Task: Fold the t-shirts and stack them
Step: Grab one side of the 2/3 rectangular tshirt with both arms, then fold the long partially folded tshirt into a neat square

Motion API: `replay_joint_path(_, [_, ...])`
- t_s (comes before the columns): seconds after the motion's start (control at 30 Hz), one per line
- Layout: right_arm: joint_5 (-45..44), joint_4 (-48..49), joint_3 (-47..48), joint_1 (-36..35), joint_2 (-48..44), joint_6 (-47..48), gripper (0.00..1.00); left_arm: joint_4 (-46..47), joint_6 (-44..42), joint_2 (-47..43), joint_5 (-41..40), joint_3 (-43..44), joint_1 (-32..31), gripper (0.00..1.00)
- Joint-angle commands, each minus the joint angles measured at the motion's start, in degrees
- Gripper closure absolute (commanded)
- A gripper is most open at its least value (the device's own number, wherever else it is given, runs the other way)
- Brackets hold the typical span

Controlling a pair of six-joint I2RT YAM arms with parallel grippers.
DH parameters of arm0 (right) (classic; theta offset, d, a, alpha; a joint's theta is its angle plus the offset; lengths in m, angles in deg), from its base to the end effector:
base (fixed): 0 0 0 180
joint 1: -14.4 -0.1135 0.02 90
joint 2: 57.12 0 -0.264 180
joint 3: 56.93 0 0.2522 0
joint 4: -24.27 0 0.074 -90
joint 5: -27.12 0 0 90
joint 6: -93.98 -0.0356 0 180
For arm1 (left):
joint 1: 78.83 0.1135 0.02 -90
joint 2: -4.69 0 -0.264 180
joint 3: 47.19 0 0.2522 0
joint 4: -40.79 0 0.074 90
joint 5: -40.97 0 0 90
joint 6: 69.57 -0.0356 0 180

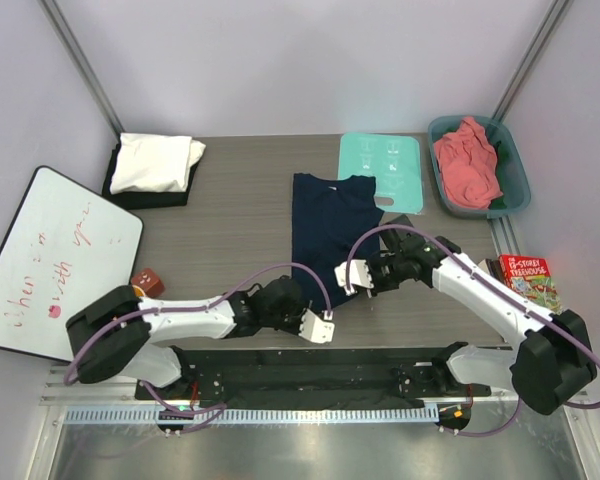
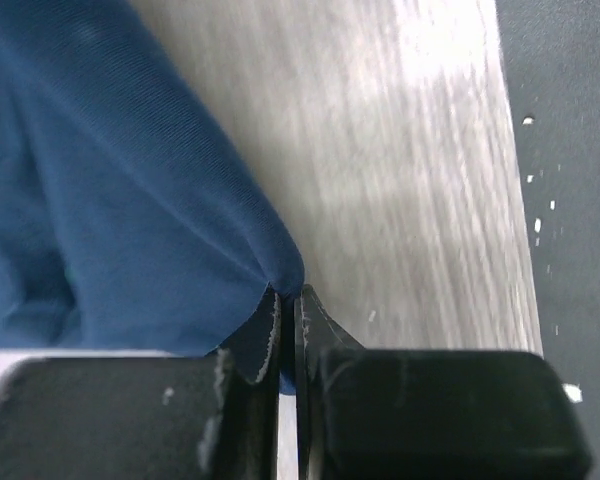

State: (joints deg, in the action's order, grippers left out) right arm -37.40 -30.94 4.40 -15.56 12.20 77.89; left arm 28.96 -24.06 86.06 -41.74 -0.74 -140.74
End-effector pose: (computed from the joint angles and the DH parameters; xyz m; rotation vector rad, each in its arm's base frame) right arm 0.1867 0.1253 0.2307 -2.0771 1.4534 0.3051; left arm 0.1194 -0.2333 0.1505 1.9563 1.3879 -0.2949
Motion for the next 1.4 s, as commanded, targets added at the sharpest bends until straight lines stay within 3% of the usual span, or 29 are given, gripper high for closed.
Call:
replay_joint_path(0.0, [1.86,-6.95,4.45,-0.10,-3.22,2.28,0.99,-8.51,-1.38,-7.70,-2.72,3.96,0.38,1.00])
replay_joint_path(0.23, [3.79,-15.32,9.99,-0.63,-4.37,3.70,0.99,-22.75,-3.23,-16.75,2.11,13.08,3.19,1.00])
replay_joint_path(0.73, [7.13,-27.80,26.42,-4.94,-3.93,-0.52,0.99,-36.56,-9.47,-20.63,12.21,25.75,6.28,1.00])
replay_joint_path(0.97, [8.80,-32.90,29.51,-5.90,-5.33,-1.57,0.99,-43.58,-11.23,-24.05,15.03,28.92,6.36,1.00])
replay_joint_path(1.23, [-0.15,-22.55,20.03,-6.08,-7.53,-1.49,0.99,-34.56,-15.98,-21.96,12.49,24.53,7.85,1.00])
replay_joint_path(1.37, [-5.16,-15.26,17.73,-4.95,-5.43,-0.17,0.99,-29.37,-17.73,-15.64,14.24,24.88,12.77,1.00])
